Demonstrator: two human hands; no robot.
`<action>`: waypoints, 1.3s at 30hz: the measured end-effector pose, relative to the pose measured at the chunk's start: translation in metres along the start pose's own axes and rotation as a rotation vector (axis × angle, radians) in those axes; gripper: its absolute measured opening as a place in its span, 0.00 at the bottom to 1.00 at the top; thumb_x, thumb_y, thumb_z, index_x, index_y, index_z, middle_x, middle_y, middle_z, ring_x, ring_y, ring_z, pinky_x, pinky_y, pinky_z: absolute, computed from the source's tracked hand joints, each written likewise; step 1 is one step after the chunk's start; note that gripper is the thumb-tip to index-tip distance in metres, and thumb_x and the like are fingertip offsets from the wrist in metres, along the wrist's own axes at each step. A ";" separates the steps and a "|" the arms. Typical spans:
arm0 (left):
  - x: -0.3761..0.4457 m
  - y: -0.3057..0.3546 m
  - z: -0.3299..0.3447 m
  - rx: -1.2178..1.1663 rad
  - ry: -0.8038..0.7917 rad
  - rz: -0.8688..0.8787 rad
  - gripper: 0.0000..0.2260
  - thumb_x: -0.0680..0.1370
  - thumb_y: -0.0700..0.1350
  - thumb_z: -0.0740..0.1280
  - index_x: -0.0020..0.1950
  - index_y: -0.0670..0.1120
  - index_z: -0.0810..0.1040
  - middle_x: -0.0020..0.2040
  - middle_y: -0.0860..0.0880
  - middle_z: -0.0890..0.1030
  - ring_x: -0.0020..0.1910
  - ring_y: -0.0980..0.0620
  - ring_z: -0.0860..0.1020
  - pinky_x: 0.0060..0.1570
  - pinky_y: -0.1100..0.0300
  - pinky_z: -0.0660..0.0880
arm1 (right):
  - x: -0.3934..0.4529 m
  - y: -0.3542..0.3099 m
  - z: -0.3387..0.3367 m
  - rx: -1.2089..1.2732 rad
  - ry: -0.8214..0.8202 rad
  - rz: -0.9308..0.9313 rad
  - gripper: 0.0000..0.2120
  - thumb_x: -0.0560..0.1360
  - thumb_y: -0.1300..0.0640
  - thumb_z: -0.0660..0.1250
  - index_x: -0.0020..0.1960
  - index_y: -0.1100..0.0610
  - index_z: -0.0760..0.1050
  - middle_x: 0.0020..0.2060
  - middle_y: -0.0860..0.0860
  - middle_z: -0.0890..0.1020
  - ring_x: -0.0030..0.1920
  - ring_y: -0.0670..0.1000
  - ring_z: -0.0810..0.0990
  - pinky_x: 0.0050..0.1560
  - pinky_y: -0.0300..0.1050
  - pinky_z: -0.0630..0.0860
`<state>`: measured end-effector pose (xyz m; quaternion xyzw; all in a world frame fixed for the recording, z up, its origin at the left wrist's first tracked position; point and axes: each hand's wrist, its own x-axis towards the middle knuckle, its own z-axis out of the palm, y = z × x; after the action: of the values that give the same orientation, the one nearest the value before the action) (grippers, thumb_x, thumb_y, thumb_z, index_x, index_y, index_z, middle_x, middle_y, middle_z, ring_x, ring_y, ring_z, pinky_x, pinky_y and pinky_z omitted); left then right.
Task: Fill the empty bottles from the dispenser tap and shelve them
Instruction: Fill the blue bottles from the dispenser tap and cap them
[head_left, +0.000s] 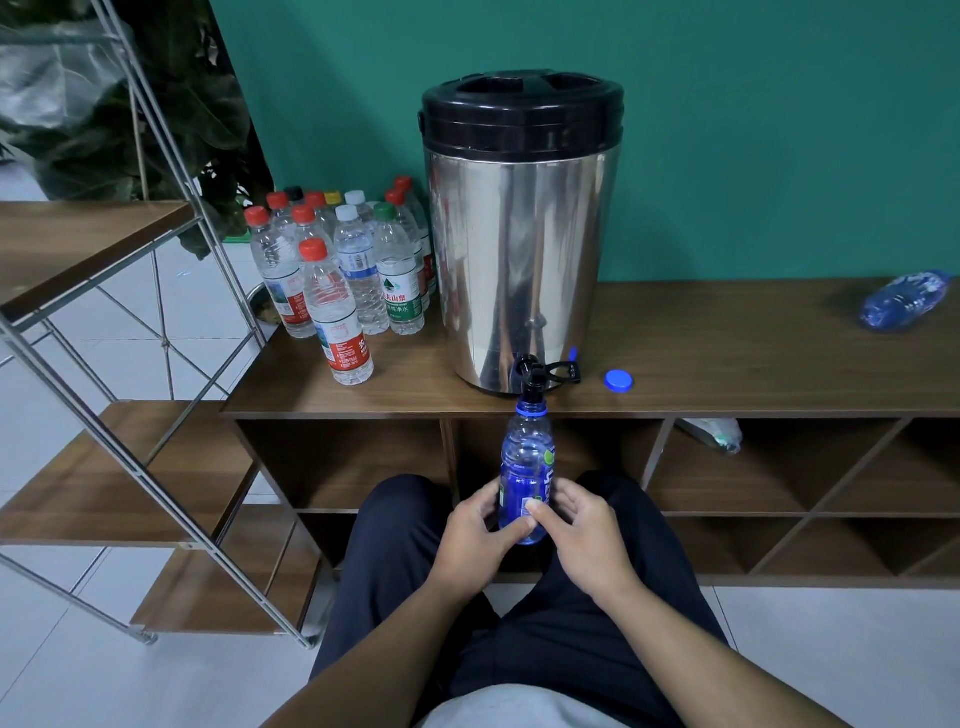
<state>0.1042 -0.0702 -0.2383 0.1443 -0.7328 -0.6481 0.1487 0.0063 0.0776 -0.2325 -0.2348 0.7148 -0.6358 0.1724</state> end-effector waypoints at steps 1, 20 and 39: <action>0.000 0.000 0.000 -0.001 0.000 0.002 0.22 0.83 0.40 0.77 0.77 0.52 0.81 0.68 0.56 0.87 0.69 0.56 0.84 0.70 0.61 0.79 | 0.000 0.000 0.000 -0.001 0.001 -0.002 0.15 0.82 0.63 0.74 0.66 0.50 0.84 0.58 0.38 0.89 0.62 0.40 0.86 0.59 0.30 0.78; -0.001 0.000 0.001 -0.011 -0.011 0.013 0.22 0.84 0.40 0.77 0.77 0.51 0.81 0.68 0.55 0.87 0.70 0.55 0.84 0.70 0.61 0.79 | -0.001 -0.004 0.001 -0.006 0.015 0.000 0.15 0.82 0.64 0.75 0.63 0.46 0.83 0.56 0.34 0.88 0.61 0.38 0.85 0.58 0.28 0.78; 0.000 -0.002 0.001 0.013 -0.014 -0.004 0.21 0.84 0.40 0.77 0.77 0.52 0.81 0.69 0.55 0.87 0.70 0.53 0.84 0.74 0.50 0.79 | -0.001 -0.004 0.001 -0.001 0.013 -0.004 0.15 0.82 0.64 0.75 0.63 0.46 0.84 0.56 0.35 0.88 0.61 0.38 0.85 0.58 0.27 0.77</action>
<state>0.1042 -0.0697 -0.2405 0.1423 -0.7376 -0.6448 0.1414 0.0082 0.0768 -0.2287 -0.2322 0.7157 -0.6373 0.1665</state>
